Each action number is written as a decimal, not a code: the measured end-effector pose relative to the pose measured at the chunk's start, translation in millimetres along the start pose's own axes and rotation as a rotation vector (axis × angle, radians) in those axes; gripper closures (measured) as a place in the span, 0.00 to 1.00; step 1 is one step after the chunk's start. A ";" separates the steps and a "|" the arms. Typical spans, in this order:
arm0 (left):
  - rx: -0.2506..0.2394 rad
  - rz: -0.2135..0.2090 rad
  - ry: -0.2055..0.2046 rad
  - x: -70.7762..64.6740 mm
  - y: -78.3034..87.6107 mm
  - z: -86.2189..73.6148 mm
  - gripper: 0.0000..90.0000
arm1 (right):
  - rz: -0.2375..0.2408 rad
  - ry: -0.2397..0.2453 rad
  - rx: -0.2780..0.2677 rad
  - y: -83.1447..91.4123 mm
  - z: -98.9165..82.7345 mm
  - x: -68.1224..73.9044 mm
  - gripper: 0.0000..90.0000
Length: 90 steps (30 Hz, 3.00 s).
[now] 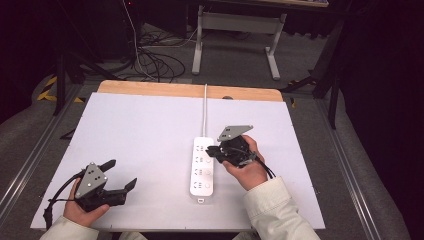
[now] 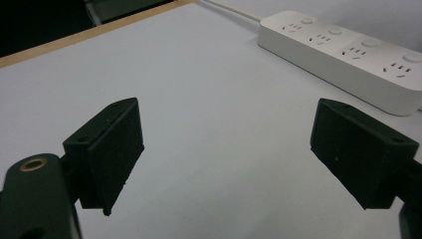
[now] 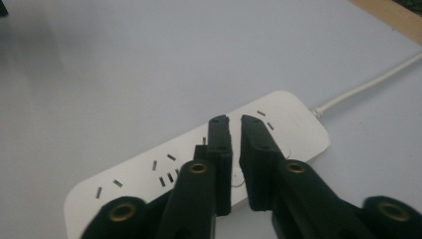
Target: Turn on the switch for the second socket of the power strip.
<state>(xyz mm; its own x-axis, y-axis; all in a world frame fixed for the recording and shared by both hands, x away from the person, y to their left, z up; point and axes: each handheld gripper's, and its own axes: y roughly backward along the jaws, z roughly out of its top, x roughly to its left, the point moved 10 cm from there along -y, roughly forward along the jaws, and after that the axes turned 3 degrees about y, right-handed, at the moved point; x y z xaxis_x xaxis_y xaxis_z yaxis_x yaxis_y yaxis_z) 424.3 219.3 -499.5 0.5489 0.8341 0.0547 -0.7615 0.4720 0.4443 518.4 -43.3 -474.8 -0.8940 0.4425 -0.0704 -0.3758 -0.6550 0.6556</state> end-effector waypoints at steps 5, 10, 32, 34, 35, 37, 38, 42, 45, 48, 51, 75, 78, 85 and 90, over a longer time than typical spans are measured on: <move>-0.001 0.000 0.010 -1.4 -0.7 -0.1 0.15 | -0.016 0.073 0.049 -11.9 -5.3 0.1 1.00; 0.000 0.001 0.003 0.1 -0.5 -0.2 0.15 | -0.015 0.070 0.096 -22.5 -11.0 -0.4 1.00; 0.007 0.000 0.005 0.4 -0.9 -1.1 0.15 | 0.017 -0.057 0.207 -36.9 -27.5 -5.3 1.00; 0.011 0.000 0.004 0.6 -0.8 -1.6 0.15 | 0.018 -0.051 0.213 -37.8 -28.1 -5.1 1.00; 0.011 0.001 0.007 0.5 -0.9 -1.6 0.15 | 0.017 -0.049 0.218 -38.3 -28.6 -5.0 1.00; 0.010 -0.001 0.002 0.4 -1.0 -1.4 0.15 | 0.016 -0.048 0.217 -38.6 -28.3 -4.7 1.00; 0.010 -0.002 0.002 0.3 -1.0 -1.4 0.15 | 0.015 -0.044 0.216 -38.5 -27.9 -4.7 1.00; 0.010 -0.002 0.003 0.1 -1.1 -1.4 0.15 | 0.001 -0.030 0.229 -39.1 -28.8 -4.1 1.00; 0.012 -0.002 0.005 0.1 -1.3 -1.6 0.15 | -0.001 -0.028 0.228 -39.2 -28.7 -3.5 1.00; 0.011 -0.001 0.009 0.1 -1.4 -1.6 0.15 | -0.005 -0.025 0.228 -39.2 -28.8 -3.3 1.00; 0.012 -0.001 0.007 0.2 -1.4 -1.6 0.15 | -0.008 -0.023 0.227 -39.3 -28.9 -3.2 1.00; 0.012 0.000 0.006 -1.6 -2.0 -1.7 0.15 | -0.072 -0.002 0.253 -41.6 -30.4 -0.1 1.00; 0.014 0.000 0.004 -1.5 -2.2 -1.9 0.15 | -0.077 -0.021 0.250 -41.7 -30.7 -0.1 1.00; 0.016 -0.004 0.005 -3.3 -3.7 -1.8 0.15 | -0.069 -0.033 0.246 -41.7 -31.5 -0.3 1.00; 0.017 -0.004 0.005 -3.2 -3.5 -1.9 0.15 | -0.075 -0.033 0.244 -42.0 -31.9 0.0 1.00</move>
<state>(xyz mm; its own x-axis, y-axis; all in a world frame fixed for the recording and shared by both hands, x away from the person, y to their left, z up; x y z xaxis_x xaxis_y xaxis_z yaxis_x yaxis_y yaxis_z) 424.6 215.5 -502.9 0.5498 0.8339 0.0482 -0.7534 0.4701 0.4598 526.4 -35.4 -526.3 -0.8557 0.5070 -0.1035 -0.3674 -0.4544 0.8115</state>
